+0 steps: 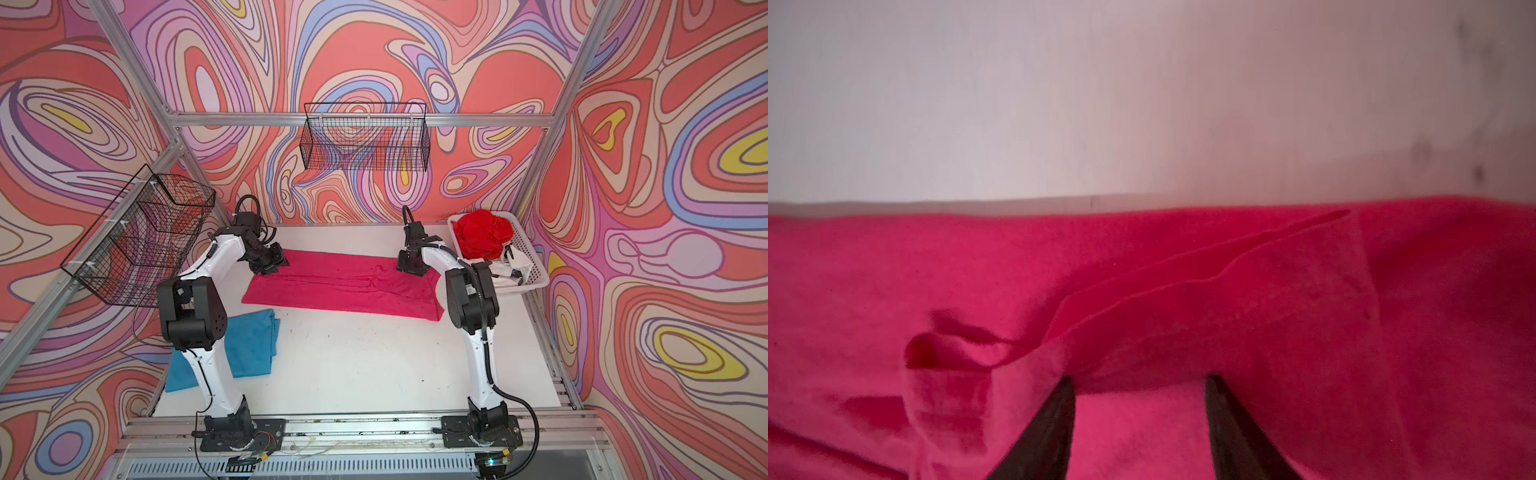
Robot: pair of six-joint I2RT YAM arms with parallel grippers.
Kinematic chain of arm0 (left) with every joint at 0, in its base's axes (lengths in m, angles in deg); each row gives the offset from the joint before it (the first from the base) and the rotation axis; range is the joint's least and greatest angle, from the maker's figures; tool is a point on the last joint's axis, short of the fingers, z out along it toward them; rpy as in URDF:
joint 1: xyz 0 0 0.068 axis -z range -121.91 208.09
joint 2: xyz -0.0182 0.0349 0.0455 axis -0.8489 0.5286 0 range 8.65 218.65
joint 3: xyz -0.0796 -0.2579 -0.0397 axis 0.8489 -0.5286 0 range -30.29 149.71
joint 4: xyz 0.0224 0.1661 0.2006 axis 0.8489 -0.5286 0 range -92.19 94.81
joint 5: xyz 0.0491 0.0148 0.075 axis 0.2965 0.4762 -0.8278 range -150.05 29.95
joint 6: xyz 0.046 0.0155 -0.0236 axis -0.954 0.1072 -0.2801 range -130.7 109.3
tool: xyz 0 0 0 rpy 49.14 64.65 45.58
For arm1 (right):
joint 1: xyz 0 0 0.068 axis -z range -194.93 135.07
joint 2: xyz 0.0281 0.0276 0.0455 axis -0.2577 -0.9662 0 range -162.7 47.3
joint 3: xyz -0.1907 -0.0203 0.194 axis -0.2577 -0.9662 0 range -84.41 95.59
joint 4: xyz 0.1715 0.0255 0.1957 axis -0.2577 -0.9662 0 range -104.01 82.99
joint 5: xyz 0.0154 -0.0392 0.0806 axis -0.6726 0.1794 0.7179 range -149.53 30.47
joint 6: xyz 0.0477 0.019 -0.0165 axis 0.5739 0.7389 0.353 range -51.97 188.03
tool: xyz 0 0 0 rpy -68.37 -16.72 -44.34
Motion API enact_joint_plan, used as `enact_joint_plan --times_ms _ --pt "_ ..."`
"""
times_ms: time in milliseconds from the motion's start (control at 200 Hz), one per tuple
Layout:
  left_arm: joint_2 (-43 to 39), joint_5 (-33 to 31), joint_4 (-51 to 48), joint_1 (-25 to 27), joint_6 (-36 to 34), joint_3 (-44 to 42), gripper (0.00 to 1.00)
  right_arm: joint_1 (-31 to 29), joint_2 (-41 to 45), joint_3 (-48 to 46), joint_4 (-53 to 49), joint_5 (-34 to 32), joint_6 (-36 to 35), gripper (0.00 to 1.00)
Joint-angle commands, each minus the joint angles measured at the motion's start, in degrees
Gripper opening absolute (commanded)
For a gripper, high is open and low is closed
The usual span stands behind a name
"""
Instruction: Fold and stack the t-shirts
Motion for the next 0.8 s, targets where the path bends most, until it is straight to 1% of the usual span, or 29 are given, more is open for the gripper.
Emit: enact_joint_plan --times_ms 0,50,100,145,180,260,361,466,541,611,676,761,796 --pt "6.2 -1.0 -3.0 0.0 -2.5 5.2 0.47 2.6 -9.9 9.9 -6.8 -5.0 -5.0 0.53" --pt "8.9 -1.8 -3.4 0.0 -2.7 8.3 0.47 3.1 -12.7 16.2 -8.9 -6.1 -5.6 0.53" --pt "11.6 -2.5 -3.8 0.0 -2.7 11.5 0.47 3.1 -13.3 20.6 -10.4 -6.7 -6.1 0.54" --pt "14.0 -3.4 -4.8 0.0 -2.8 14.6 0.47 2.9 -11.9 21.6 -10.6 -6.9 -6.0 0.55" --pt "16.0 -3.9 -5.6 0.0 -2.9 16.7 0.47 2.4 -9.6 20.4 -10.3 -7.4 -5.7 0.55" --pt "19.7 -5.2 -7.3 0.1 -3.2 20.6 0.47 0.3 -2.7 13.7 -8.5 -8.1 -4.5 0.57" --pt "22.5 -6.1 -7.8 0.2 -3.6 21.9 0.47 -2.7 5.8 0.9 -5.1 -7.5 -1.7 0.57" --pt "24.1 -5.7 -9.3 0.8 -3.8 21.8 0.44 -4.0 11.6 -11.5 -0.9 -3.6 3.2 0.57" --pt "23.9 -3.9 -10.6 1.7 -3.8 20.1 0.43 -4.5 13.3 -17.9 2.3 -2.7 4.7 0.57" --pt "22.0 -1.9 -9.6 2.9 -3.4 15.8 0.42 -4.3 12.6 -20.2 3.8 -3.9 4.7 0.57" --pt "20.0 1.2 -7.9 3.7 -2.2 10.4 0.42 -3.5 10.8 -19.7 4.9 -5.6 3.5 0.57" --pt "17.5 5.6 -5.7 4.5 -0.4 3.6 0.40 -1.7 6.9 -15.3 4.3 -6.4 1.5 0.57" --pt "16.2 6.4 -5.2 5.0 0.2 0.9 0.40 -0.9 4.9 -13.2 4.0 -6.6 0.6 0.57"
